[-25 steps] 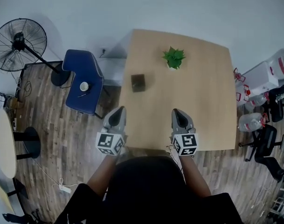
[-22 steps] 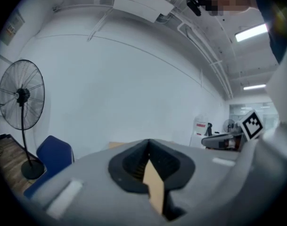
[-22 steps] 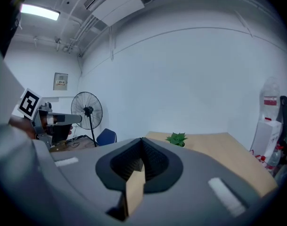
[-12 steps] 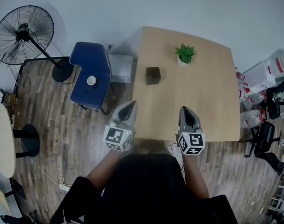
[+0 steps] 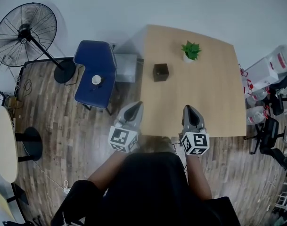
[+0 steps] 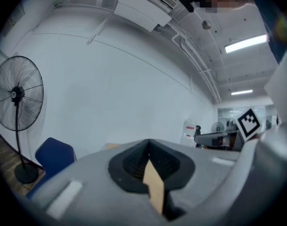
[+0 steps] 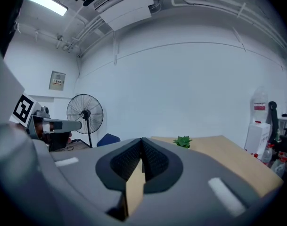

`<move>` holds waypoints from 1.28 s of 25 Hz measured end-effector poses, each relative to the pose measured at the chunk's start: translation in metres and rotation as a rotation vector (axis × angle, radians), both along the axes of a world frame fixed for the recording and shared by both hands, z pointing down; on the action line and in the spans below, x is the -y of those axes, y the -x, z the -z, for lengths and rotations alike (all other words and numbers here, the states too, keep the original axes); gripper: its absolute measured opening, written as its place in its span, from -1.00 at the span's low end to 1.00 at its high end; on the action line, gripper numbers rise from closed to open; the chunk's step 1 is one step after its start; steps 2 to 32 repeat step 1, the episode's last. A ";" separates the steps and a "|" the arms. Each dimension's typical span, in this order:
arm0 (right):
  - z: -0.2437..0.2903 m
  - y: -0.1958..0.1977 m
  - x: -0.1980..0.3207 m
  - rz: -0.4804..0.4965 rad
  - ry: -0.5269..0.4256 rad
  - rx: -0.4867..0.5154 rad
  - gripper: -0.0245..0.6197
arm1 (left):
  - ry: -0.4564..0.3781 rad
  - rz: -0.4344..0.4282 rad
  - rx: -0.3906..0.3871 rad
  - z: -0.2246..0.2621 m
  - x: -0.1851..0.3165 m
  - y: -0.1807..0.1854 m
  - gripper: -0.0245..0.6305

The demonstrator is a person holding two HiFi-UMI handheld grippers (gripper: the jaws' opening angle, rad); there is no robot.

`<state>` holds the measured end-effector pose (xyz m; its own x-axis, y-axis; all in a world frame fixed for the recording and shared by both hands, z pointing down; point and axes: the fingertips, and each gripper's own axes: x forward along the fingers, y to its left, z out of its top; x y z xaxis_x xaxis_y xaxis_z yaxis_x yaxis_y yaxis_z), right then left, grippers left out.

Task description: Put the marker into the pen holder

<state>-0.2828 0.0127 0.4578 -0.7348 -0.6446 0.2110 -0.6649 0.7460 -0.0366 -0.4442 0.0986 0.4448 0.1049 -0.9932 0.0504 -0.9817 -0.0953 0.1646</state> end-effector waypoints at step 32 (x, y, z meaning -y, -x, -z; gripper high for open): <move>-0.001 0.002 -0.003 -0.002 0.001 -0.003 -0.91 | -0.001 -0.003 0.000 0.000 -0.003 0.001 -0.92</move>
